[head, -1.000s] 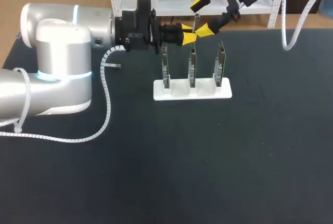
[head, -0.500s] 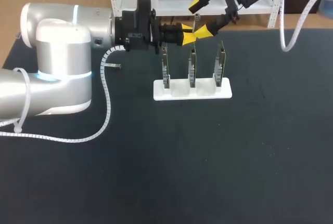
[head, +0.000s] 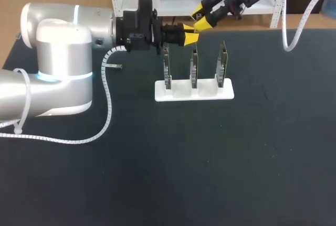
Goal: Pick up the optical module with the left hand, and insert it into the network port with the right hand.
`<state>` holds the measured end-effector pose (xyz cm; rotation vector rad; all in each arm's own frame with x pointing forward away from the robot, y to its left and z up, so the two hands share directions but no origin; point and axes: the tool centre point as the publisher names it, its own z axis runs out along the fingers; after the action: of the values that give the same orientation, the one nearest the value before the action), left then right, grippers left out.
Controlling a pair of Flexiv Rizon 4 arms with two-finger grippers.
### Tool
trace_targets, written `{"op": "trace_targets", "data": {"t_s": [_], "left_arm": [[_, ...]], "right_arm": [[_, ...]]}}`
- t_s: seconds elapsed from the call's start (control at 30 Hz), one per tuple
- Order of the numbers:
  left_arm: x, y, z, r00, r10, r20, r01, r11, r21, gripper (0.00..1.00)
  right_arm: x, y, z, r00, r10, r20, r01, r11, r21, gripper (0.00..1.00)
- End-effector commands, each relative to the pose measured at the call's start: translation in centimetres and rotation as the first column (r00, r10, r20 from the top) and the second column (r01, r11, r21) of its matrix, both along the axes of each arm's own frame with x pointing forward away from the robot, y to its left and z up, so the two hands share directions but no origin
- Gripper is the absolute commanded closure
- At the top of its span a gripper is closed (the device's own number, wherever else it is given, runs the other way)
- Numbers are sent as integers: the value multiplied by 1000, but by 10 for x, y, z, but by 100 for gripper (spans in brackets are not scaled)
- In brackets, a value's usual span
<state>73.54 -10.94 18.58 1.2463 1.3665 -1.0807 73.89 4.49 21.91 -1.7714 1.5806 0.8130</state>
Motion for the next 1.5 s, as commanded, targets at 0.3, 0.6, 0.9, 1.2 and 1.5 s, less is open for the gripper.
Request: {"op": "trace_targets", "data": {"t_s": [0.3, 0.6, 0.9, 1.2, 1.5], "left_arm": [[0, 0, -1, 1000, 2, 2, -2, 1000, -1, 72], [0, 0, -1, 1000, 2, 2, -2, 1000, -1, 0], [0, 0, -1, 1000, 2, 2, -2, 1000, -1, 0], [17, -1, 4, 995, -98, 21, 88, 957, 276, 0], [34, 15, 9, 992, -129, 7, 109, 863, 493, 0]], "right_arm": [[1, 0, 0, 1000, 1, 0, -1, 1000, 2, 100], [1, 0, 0, 1000, 1, 0, -1, 1000, 2, 100], [1, 0, 0, 1000, 1, 0, -1, 1000, 2, 100], [1, 0, 0, 1000, 1, 0, -1, 1000, 2, 100], [1, 0, 0, 1000, 1, 0, -1, 1000, 2, 100]]}}
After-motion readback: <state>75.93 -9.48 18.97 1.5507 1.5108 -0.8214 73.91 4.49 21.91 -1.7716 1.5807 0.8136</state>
